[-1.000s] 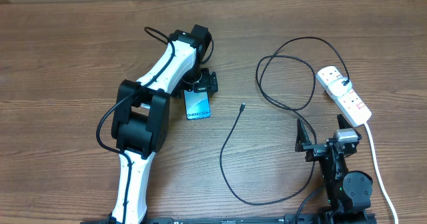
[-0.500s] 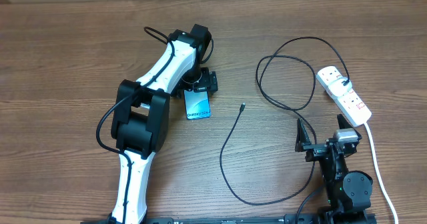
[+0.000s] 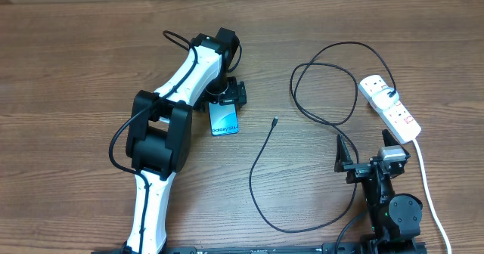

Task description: Plug charger to phone and switch on socket

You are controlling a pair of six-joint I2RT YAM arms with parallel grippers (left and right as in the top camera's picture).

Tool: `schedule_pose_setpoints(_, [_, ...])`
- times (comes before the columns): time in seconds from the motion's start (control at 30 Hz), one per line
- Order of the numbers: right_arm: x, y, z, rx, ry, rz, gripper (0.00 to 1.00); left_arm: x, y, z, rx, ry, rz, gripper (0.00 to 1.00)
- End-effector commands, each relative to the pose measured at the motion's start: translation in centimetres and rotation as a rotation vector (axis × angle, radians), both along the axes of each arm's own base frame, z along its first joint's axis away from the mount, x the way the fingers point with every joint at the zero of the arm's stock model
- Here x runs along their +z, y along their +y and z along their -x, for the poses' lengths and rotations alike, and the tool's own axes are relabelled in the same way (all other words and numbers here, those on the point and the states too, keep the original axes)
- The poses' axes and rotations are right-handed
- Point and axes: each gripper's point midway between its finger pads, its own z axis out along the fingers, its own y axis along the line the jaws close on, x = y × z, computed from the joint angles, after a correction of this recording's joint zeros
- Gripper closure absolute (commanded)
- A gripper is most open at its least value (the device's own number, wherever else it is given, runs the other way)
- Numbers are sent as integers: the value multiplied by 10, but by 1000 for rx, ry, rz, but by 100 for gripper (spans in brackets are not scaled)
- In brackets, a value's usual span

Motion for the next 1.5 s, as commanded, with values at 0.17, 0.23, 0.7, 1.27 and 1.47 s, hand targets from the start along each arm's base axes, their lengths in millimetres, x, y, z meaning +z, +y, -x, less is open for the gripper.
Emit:
schedule_pose_setpoints(0.17, [-2, -1, 0, -2, -5, -2, 0, -9, 0, 8, 1, 29, -8, 3])
schedule_pose_setpoints(0.23, [-2, -1, 0, -2, -5, -3, 0, -9, 0, 8, 2, 30, -8, 4])
schedule_pose_setpoints(0.7, [-2, -1, 0, -2, -5, -2, 0, -9, 1, 8, 2, 28, -11, 12])
schedule_pose_setpoints(1.27, [-2, -1, 0, -2, -5, -2, 0, -9, 2, 8, 2, 29, -15, 21])
schedule_pose_setpoints(1.47, [-2, -1, 0, -2, -5, -2, 0, -9, 1, 7, 2, 25, -14, 21])
